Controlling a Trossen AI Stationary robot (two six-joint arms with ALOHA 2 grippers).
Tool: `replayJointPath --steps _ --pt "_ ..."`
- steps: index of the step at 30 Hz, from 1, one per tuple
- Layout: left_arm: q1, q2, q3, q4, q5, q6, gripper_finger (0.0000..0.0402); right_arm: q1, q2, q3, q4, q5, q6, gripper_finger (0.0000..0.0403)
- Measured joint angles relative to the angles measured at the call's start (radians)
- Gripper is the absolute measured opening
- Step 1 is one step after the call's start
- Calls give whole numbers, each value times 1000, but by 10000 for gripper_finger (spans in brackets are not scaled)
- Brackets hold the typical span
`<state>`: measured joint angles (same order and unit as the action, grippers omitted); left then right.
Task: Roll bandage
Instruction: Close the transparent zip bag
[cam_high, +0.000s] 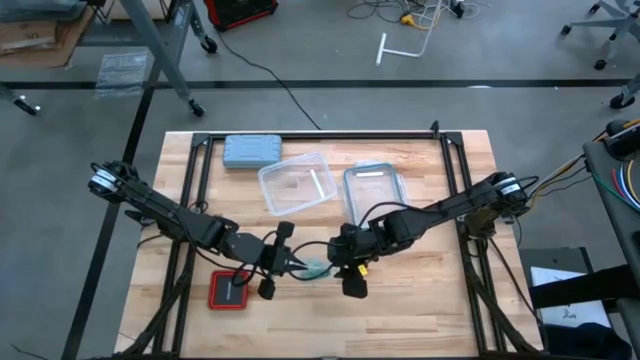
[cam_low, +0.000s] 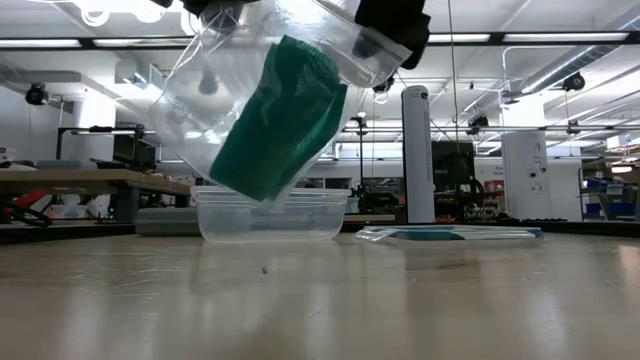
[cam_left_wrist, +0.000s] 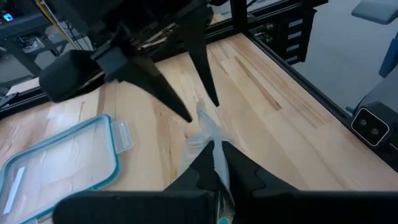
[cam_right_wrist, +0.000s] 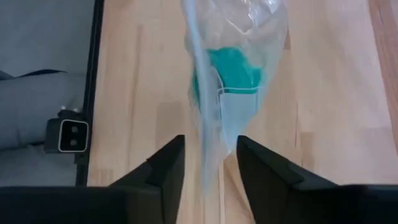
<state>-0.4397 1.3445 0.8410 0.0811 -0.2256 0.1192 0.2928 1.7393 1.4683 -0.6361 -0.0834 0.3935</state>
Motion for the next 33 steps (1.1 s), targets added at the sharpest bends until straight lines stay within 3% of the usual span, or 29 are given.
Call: replayJointPath --steps 4,7,9,12,14,25,33 --pt "0 0 0 3 0 0 0 -1 0 -2 9 4 2 153" --pt "0 0 0 4 0 0 0 -1 0 -2 12 18 8 142" --pt "0 0 0 4 0 0 0 0 0 -2 16 39 7 111" --pt "0 0 0 4 0 0 0 0 0 -2 21 56 -4 30" --pt "0 0 0 5 0 0 0 0 0 -2 21 56 -18 14" --pt "-12 -8 0 32 9 29 0 4 -70 -3 -36 23 19 141" --pt "-12 -11 0 58 2 37 0 23 -54 -7 -39 18 46 170"
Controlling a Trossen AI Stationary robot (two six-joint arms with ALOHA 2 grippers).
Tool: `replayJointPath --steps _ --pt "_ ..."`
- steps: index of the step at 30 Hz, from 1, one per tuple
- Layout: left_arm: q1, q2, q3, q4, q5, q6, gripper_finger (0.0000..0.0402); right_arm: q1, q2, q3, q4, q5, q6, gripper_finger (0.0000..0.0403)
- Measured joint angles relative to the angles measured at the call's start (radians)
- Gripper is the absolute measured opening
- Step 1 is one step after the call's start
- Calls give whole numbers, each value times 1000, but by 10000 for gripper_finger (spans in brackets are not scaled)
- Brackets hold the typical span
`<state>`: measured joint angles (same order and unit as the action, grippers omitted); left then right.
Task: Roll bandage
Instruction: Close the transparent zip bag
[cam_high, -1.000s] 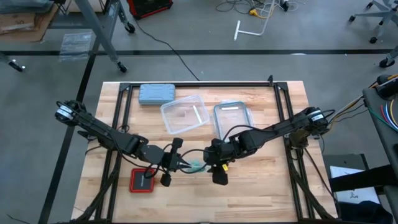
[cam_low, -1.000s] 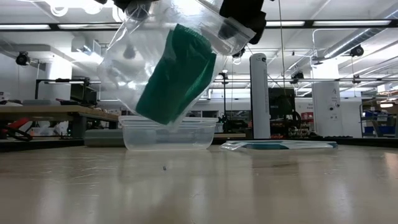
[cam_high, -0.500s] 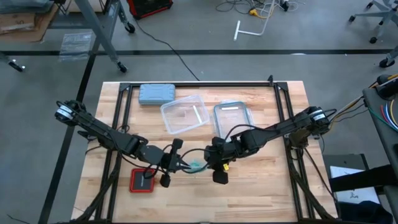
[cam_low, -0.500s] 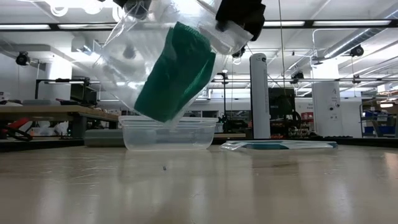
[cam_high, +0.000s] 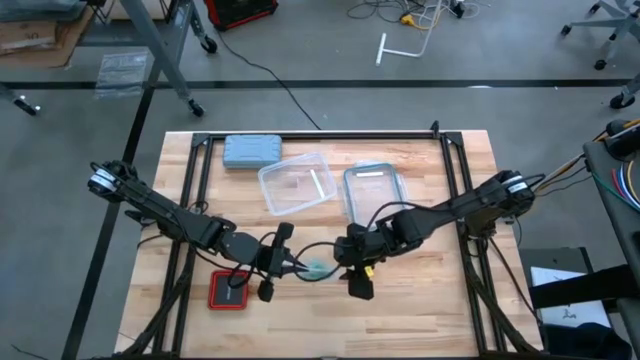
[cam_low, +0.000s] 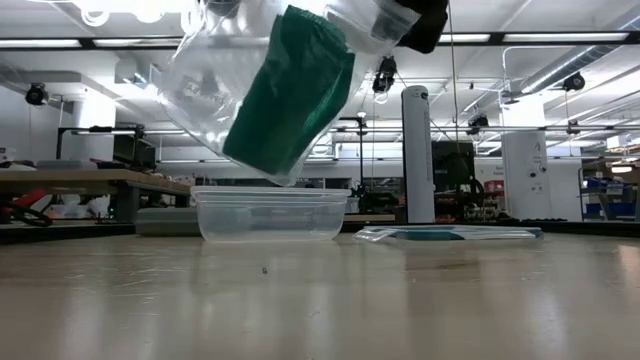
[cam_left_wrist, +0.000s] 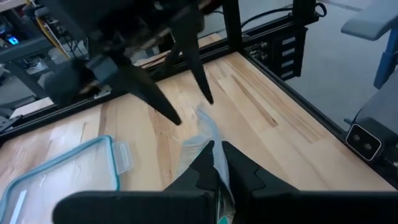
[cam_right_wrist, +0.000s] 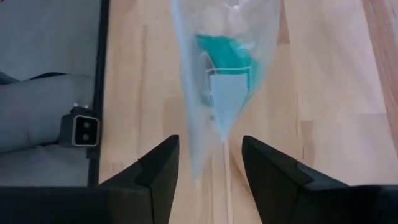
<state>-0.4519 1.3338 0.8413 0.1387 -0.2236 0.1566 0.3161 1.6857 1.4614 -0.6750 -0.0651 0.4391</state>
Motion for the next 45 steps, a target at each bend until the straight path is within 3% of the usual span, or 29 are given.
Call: replayJointPath --steps 7,9,12,14,19,28,34,38,42,45 --pt "-2 0 0 3 -2 2 0 -2 4 -1 3 5 8 143" --pt "-3 0 0 4 -2 4 0 -2 4 -2 5 12 7 112" --pt "-4 -4 0 11 -2 4 0 0 4 -8 18 59 -20 30" --pt "-4 -7 0 23 -2 7 0 6 1 -8 48 109 -42 15" --pt "-8 -11 0 27 -2 11 0 4 -38 -8 41 -11 -28 62" --pt "-10 -21 0 30 -2 11 0 13 -62 -8 -37 -21 40 160" --pt "-10 -22 0 34 -2 11 0 20 -34 -8 -32 -20 49 179" --pt "-10 -22 0 35 -2 11 0 20 -22 -8 -22 49 51 173" --pt "-12 -22 0 34 -2 11 0 20 -20 -8 -22 132 57 131" --pt "-13 -22 0 31 -3 11 0 30 -20 -8 -36 185 20 36"
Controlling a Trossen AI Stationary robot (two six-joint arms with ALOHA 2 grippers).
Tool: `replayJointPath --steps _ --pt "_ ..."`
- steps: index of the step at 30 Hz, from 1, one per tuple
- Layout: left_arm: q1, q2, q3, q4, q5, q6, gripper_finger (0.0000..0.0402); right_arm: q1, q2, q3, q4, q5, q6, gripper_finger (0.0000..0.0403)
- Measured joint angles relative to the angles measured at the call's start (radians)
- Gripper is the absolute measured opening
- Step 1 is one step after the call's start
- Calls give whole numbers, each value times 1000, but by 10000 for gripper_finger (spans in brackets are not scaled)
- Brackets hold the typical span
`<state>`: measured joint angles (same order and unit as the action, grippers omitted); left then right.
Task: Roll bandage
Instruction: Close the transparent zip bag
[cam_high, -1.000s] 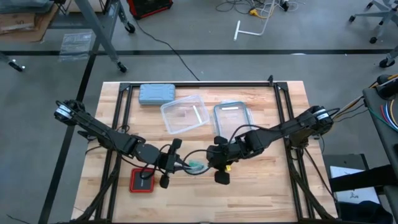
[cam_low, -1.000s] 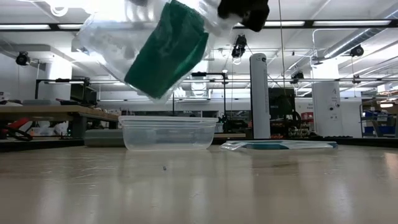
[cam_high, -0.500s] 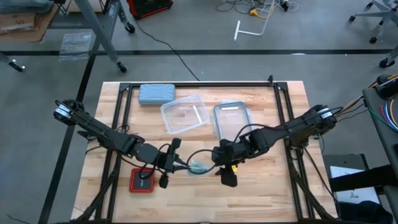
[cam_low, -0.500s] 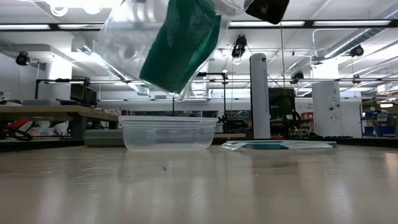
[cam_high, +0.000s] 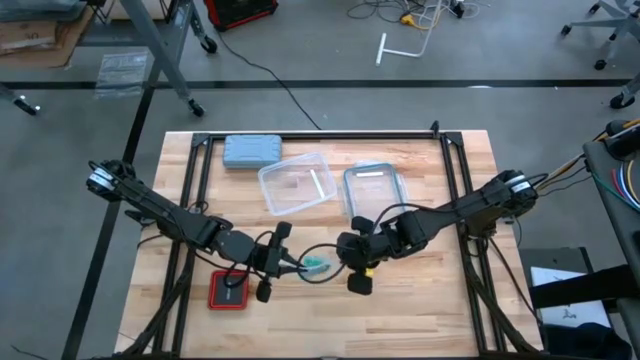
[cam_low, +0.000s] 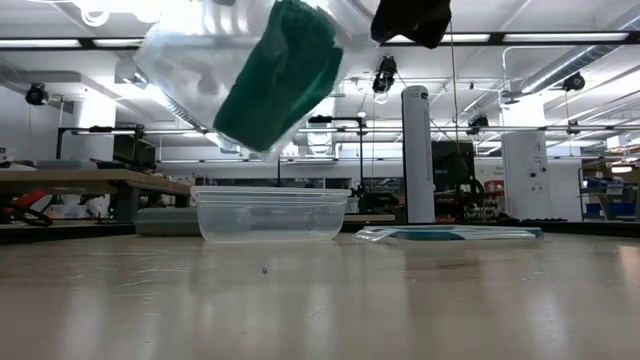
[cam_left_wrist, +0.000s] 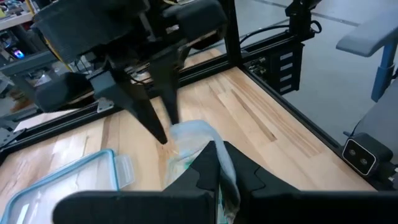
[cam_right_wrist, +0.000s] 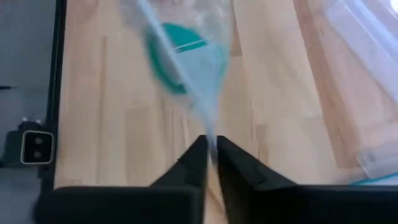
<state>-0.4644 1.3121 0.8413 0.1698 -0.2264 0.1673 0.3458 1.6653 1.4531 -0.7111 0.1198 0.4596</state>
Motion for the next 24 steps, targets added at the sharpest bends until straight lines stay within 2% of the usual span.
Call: replayJointPath --steps 1,3,7,9,12,16,18,20,24 --pt "0 0 0 0 -1 0 0 5 0 0 3 8 -23 20" --pt "0 0 0 3 -17 0 0 9 0 6 4 5 -37 20" --pt "-7 0 0 9 -111 17 0 8 -15 16 5 -117 -79 49" --pt "-17 0 0 19 -159 25 0 8 -38 16 -16 -117 -97 67" --pt "-44 -3 0 98 -268 18 0 19 -107 6 -95 -20 -120 90" --pt "-95 -11 0 255 -358 86 0 66 -255 -54 -211 248 -74 109" --pt "-121 -11 0 353 -359 163 0 98 -353 -119 -158 363 -62 115" --pt "-143 -11 0 437 -358 260 0 126 -457 -207 -46 425 -89 120" --pt "-164 -9 1 467 -356 416 0 161 -621 -434 377 404 -264 124"
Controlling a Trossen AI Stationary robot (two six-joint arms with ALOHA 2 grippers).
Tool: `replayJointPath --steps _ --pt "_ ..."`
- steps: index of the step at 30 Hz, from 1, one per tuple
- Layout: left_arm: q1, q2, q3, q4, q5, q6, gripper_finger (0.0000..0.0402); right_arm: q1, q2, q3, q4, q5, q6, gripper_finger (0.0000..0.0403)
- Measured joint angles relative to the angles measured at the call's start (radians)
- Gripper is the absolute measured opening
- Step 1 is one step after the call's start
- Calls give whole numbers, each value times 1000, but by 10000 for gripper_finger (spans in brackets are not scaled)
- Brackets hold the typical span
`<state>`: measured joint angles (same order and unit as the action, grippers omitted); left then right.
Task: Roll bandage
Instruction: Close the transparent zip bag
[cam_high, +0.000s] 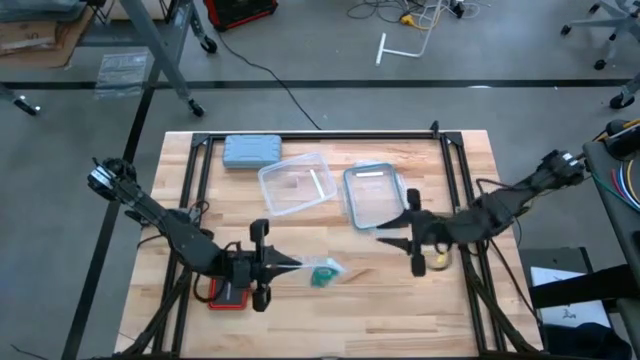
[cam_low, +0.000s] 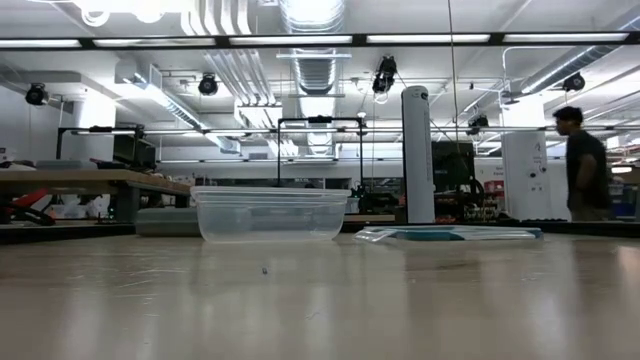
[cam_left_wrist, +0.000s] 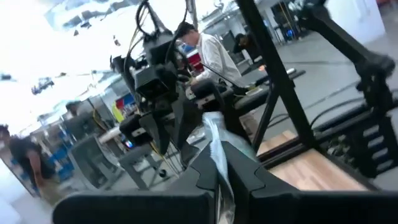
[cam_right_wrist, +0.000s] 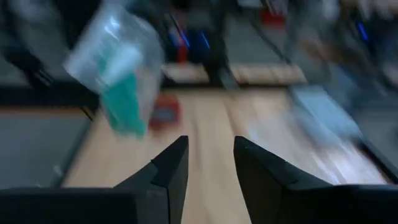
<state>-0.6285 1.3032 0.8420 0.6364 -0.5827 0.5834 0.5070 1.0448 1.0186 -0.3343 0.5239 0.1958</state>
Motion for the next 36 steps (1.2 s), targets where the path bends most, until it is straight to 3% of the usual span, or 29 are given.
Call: replayJointPath --steps 6,11,17,27,36 --pt "1 5 0 88 -2 5 0 2 -57 -265 633 -190 -330 122" --pt "1 16 0 178 -4 60 0 1 7 -312 839 -164 -444 132" --pt "2 32 0 186 -79 92 0 -4 118 -277 903 -81 -495 151" --pt "2 65 2 202 -92 78 0 -6 247 -179 910 -147 -507 175" --pt "2 90 12 202 -116 85 0 -15 277 -143 910 -158 -486 169"
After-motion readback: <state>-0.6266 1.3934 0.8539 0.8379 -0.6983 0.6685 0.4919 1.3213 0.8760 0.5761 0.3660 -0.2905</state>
